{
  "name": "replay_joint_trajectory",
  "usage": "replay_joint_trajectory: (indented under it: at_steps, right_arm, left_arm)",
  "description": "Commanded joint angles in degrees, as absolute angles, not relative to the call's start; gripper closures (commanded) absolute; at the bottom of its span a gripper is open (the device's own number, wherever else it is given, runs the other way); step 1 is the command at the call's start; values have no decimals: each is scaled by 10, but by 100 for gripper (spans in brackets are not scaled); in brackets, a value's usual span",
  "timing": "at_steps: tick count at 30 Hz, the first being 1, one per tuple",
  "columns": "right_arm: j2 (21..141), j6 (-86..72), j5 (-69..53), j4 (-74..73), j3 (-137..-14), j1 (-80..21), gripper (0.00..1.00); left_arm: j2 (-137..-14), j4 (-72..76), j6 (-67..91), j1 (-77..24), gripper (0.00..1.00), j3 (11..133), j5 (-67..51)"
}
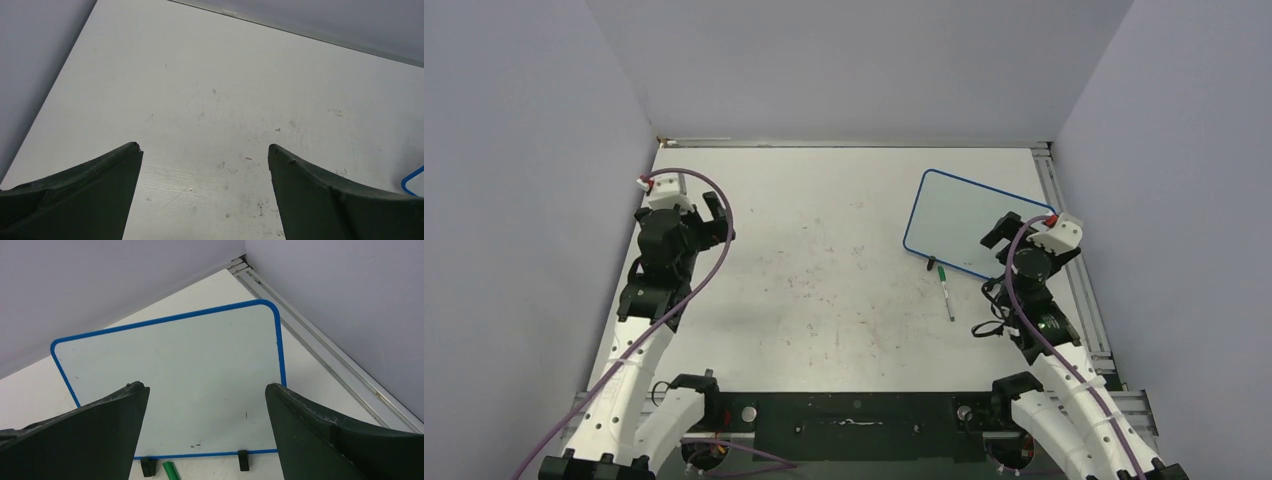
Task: Write a sentence on the whiteboard
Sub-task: Pick up the whiteboard stand from the center of the board.
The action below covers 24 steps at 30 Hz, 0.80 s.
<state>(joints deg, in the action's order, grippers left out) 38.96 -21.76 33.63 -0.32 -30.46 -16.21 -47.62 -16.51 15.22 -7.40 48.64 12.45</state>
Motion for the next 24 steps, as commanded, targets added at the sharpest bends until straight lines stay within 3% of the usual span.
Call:
replay_joint_trajectory:
  at_steps: [1, 9, 16, 19, 24]
  right_arm:
    - [395, -223, 322, -16, -350, -161, 10]
    - [403, -234, 197, -98, -380, -162, 10]
    - [477, -322, 18, -151, -348, -172, 3]
    - [528, -344, 4, -157, -331, -180, 11]
    - [608, -347, 30, -202, -337, -189, 23]
  left_arm:
    - [-495, -163, 162, -71, 4, 519, 148]
    - [-522, -168, 162, -72, 4, 530, 137]
    - [-588, -162, 169, -82, 4, 596, 3]
    - [-589, -129, 161, -89, 4, 566, -50]
    - [-580, -132, 133, -119, 4, 534, -34]
